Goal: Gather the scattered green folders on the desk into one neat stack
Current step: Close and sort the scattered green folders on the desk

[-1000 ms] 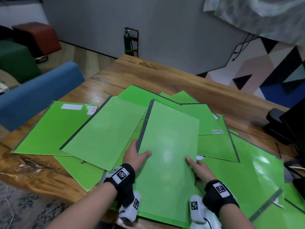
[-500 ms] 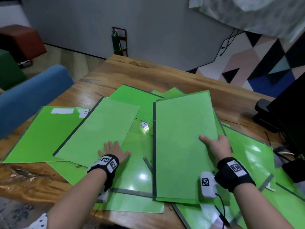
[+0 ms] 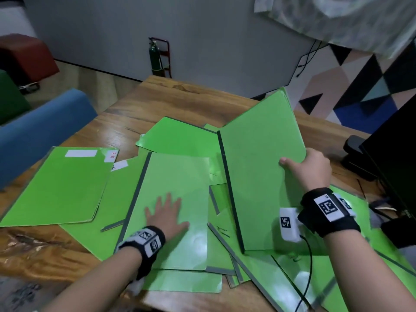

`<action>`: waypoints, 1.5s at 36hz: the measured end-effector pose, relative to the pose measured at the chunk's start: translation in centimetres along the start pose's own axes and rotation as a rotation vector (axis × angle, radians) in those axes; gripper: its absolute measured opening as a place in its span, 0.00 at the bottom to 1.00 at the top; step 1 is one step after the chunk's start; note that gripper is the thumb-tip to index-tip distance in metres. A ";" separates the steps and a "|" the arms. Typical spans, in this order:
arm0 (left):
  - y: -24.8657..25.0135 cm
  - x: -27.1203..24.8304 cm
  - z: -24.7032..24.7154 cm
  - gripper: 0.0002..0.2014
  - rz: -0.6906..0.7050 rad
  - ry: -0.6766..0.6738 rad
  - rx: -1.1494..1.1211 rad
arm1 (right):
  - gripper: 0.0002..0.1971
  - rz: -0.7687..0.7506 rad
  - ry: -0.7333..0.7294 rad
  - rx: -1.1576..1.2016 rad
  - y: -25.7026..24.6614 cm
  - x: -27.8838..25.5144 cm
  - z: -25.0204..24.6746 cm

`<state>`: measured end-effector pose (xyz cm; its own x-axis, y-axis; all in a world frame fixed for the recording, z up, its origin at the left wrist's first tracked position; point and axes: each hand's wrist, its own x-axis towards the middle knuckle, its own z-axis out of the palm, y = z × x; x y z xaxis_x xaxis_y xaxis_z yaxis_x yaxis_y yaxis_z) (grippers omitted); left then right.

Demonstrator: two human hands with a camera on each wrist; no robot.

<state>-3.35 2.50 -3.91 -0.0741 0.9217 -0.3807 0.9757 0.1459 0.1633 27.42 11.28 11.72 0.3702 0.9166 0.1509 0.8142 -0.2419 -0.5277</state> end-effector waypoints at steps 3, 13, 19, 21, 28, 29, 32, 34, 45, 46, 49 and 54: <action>-2.1 1.4 -1.2 0.52 -0.397 0.032 -0.216 | 0.21 -0.005 0.036 -0.007 -0.4 0.2 -0.7; -6.4 2.3 -2.8 0.61 -0.743 0.026 -0.582 | 0.21 0.029 0.064 -0.106 -1.5 -0.4 -1.5; -4.8 1.7 -7.8 0.25 -0.602 0.169 -0.634 | 0.22 0.061 0.044 -0.146 -2.5 -0.5 -0.9; -4.0 1.3 -10.2 0.20 -0.517 0.278 -0.585 | 0.22 0.055 0.039 -0.153 -2.6 -0.6 -0.8; -0.4 -1.2 -17.4 0.19 -0.196 0.571 -0.302 | 0.22 0.099 0.039 -0.137 -1.9 -0.8 -1.0; -0.1 -1.3 -18.1 0.18 -0.165 0.592 -0.320 | 0.21 0.113 0.049 -0.127 -1.8 -0.8 -1.3; 0.4 -0.9 -18.8 0.16 -0.066 0.547 -0.514 | 0.20 0.153 0.096 -0.104 -1.3 -0.7 -2.1; 1.3 -0.5 -17.8 0.15 -0.038 0.440 -0.639 | 0.20 0.165 0.133 -0.093 -1.0 -0.6 -2.8; 5.0 1.9 -1.1 0.20 -0.248 -0.124 -0.490 | 0.18 0.099 0.171 -0.228 -2.0 -0.3 -4.7; 5.0 2.3 -0.6 0.19 -0.249 -0.134 -0.445 | 0.18 0.092 0.158 -0.245 -2.2 -0.3 -4.5; 4.8 3.4 -0.5 0.16 -0.225 -0.139 -0.300 | 0.17 0.075 0.108 -0.300 -2.4 -0.3 -3.6; 4.4 7.3 -2.7 0.19 -0.157 -0.078 -0.136 | 0.17 0.051 0.027 -0.409 -2.0 -0.2 -1.9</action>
<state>-0.19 10.80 -3.50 -0.2019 0.8540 -0.4794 0.9161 0.3378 0.2160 26.61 10.99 14.33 0.4216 0.8928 0.1584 0.9033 -0.3981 -0.1601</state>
